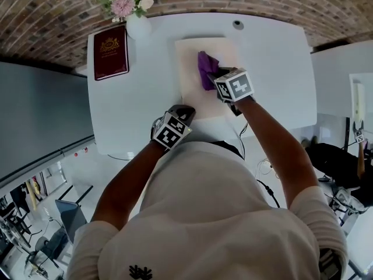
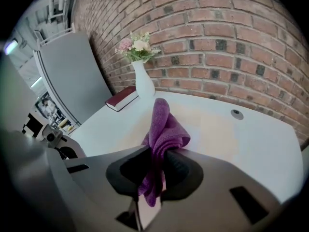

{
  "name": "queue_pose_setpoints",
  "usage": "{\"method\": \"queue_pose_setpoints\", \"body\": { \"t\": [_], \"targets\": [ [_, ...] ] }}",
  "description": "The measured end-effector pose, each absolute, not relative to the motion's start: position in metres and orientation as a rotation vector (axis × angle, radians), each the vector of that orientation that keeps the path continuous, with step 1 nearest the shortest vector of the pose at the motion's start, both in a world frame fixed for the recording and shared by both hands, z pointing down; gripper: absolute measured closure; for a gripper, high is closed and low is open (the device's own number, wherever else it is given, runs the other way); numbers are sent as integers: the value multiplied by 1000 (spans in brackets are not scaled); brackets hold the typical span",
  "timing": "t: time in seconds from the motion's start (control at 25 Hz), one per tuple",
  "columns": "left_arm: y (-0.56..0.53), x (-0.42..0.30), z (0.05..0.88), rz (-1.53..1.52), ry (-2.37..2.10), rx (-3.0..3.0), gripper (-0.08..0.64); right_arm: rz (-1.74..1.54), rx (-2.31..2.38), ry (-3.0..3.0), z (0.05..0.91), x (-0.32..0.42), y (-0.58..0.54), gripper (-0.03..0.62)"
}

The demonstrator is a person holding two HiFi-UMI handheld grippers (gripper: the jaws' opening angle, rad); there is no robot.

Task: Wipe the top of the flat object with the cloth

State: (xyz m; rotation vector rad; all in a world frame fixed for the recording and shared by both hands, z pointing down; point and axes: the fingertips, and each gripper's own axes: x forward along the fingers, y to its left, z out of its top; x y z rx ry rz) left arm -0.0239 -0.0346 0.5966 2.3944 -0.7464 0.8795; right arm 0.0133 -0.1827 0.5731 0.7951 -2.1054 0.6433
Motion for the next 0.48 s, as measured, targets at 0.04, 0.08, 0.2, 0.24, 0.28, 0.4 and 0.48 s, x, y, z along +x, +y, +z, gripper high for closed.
{"method": "queue_pose_setpoints", "body": {
  "t": [0.04,0.08,0.2,0.24,0.28,0.4,0.48],
  "targets": [
    [-35,-24,596,881,-746,2396,536,641,806,-2099,573,21,-185,508],
    [-35,-23,595,882,-744,2397,535,641,818,-2091,573,30,-186,508],
    [-35,-23,594,885,-739,2397,536,649,862,-2062,574,57,-191,508],
    [-34,-23,594,886,-738,2397,536,652,878,-2053,575,66,-193,508],
    [-34,-23,594,887,-738,2397,537,655,894,-2044,575,74,-194,508],
    [-34,-23,593,888,-739,2397,536,654,936,-2018,576,98,-199,508],
    [-34,-22,593,889,-737,2397,537,651,953,-2005,576,110,-201,508]
  ]
}}
